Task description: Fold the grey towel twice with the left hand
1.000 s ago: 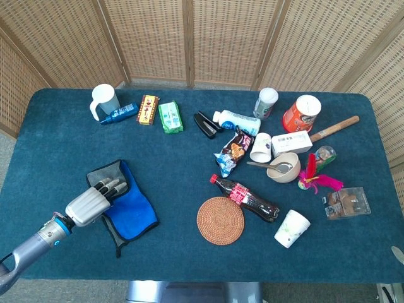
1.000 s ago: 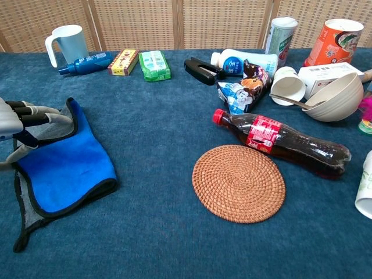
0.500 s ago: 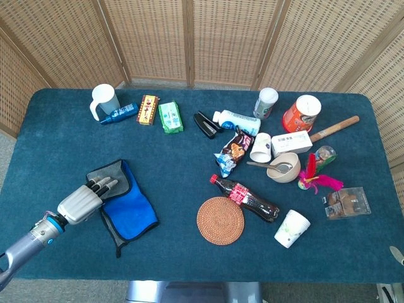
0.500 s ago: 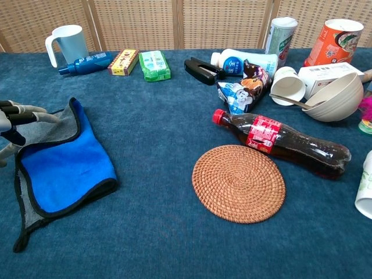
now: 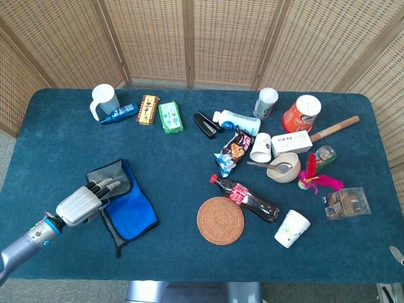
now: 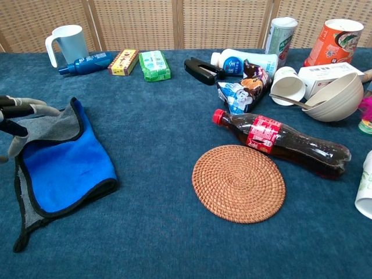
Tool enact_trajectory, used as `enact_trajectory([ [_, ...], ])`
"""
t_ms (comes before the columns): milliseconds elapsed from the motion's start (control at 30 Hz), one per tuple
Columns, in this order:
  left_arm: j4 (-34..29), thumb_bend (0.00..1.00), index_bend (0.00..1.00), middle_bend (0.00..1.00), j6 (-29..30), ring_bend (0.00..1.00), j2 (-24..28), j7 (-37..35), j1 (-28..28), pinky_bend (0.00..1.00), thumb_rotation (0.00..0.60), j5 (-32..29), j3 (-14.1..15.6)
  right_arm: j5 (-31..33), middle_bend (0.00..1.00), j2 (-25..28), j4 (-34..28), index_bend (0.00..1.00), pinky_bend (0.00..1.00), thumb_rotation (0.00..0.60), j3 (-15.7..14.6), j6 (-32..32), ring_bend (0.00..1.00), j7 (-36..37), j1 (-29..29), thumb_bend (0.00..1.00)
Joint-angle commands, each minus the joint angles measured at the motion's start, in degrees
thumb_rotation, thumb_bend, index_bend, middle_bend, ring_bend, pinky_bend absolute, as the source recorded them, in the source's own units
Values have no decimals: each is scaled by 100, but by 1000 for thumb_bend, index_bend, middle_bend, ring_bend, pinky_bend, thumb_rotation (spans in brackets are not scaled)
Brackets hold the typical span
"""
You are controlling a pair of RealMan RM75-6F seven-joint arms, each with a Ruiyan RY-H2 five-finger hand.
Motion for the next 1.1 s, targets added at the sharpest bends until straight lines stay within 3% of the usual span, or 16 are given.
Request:
enact_trajectory([
  [33, 233, 445, 560, 0, 366, 0, 8, -365, 46, 216, 600, 206, 46, -9, 0, -1, -6, 0, 0, 600, -6, -8, 0, -16, 5, 0],
  [267, 454, 445, 606, 0, 654, 0, -26, -541, 47, 218, 600, 386, 53, -9, 0, -3, -21, 0, 0, 600, -7, 10, 0, -33, -1, 0],
  [333, 507, 445, 592, 0, 678, 0, -64, -437, 62, 205, 600, 341, -11, -15, 0, -3, -21, 0, 0, 600, -10, 11, 0, -36, -1, 0],
  [400, 580, 444, 515, 0, 668, 0, -117, -253, 69, 164, 600, 283, -91, -26, 0, -4, -22, 0, 0, 600, -15, 10, 0, -40, 0, 0],
  [500, 492, 442, 401, 0, 317, 0, -175, 32, -33, 127, 600, 57, -249, -35, 0, -4, -24, 0, 0, 600, -21, 0, 0, -43, 4, 0],
  [567, 419, 441, 379, 0, 179, 0, -191, 142, -103, 124, 600, -21, -326, -34, 0, -2, -24, 0, 0, 600, -21, 3, 0, -39, 3, 0],
  [1100, 34, 439, 322, 0, -1093, 0, -543, 879, -926, 109, 600, -798, -1123, 12, 0, 31, -7, 0, 0, 600, -4, 2, 0, 71, -6, 0],
])
